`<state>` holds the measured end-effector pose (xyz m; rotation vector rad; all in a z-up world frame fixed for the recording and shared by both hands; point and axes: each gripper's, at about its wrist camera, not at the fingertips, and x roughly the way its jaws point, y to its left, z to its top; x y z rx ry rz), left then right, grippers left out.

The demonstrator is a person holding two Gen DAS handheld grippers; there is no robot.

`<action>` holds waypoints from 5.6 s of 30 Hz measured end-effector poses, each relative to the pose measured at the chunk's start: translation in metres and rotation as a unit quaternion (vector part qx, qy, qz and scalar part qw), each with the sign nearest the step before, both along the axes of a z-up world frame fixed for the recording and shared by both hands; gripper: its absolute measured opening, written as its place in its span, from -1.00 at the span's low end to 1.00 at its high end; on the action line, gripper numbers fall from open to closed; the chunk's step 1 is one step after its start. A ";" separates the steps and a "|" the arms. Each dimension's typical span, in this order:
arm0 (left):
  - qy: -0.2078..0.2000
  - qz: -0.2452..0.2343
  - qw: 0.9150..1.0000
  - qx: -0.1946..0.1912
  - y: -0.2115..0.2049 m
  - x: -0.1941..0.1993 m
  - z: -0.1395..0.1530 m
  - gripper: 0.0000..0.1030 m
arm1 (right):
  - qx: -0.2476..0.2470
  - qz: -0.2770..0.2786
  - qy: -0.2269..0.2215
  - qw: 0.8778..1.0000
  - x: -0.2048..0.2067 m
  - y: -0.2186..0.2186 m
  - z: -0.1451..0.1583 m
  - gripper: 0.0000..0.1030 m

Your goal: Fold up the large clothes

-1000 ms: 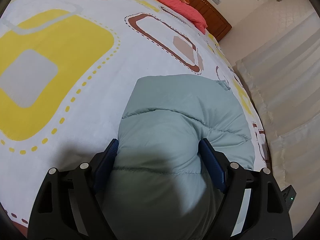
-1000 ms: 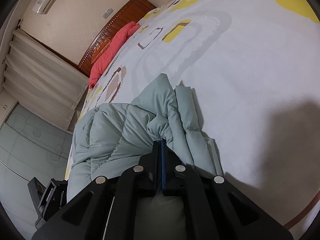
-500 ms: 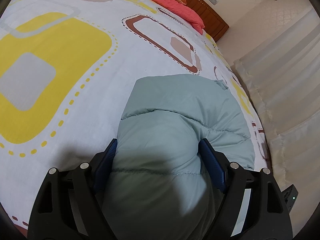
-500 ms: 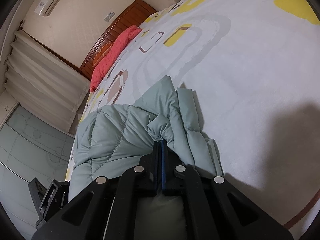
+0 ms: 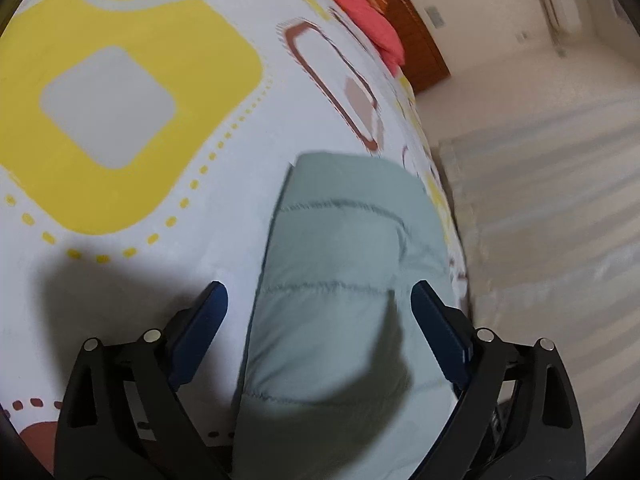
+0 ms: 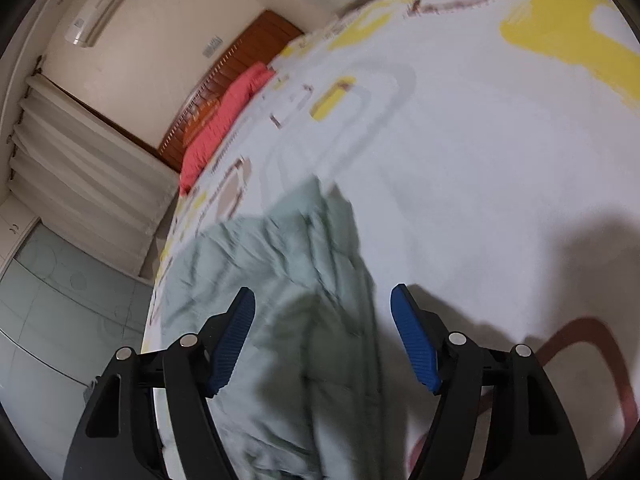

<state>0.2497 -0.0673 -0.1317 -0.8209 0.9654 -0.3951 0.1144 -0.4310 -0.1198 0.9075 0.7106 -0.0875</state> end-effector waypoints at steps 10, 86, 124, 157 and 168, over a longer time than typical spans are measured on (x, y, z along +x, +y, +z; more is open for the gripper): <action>-0.015 -0.077 0.997 0.023 -0.036 -0.009 0.001 0.65 | 0.039 0.081 -0.013 0.996 0.013 0.032 -0.013 -0.03; 0.020 0.081 0.997 -0.005 0.142 0.014 0.004 0.59 | 0.111 0.154 -0.009 0.982 0.116 0.134 -0.012 0.27; -0.010 0.065 0.985 0.159 0.133 -0.110 0.023 0.53 | 0.072 0.164 0.011 0.984 -0.007 0.165 -0.003 0.26; -0.151 0.113 0.899 0.394 0.088 -0.193 0.125 0.95 | -0.305 0.144 -0.044 0.940 -0.056 0.243 0.106 0.53; -0.174 0.123 0.890 0.402 0.080 -0.206 0.142 0.96 | -0.322 0.136 -0.063 0.935 -0.069 0.249 0.122 0.54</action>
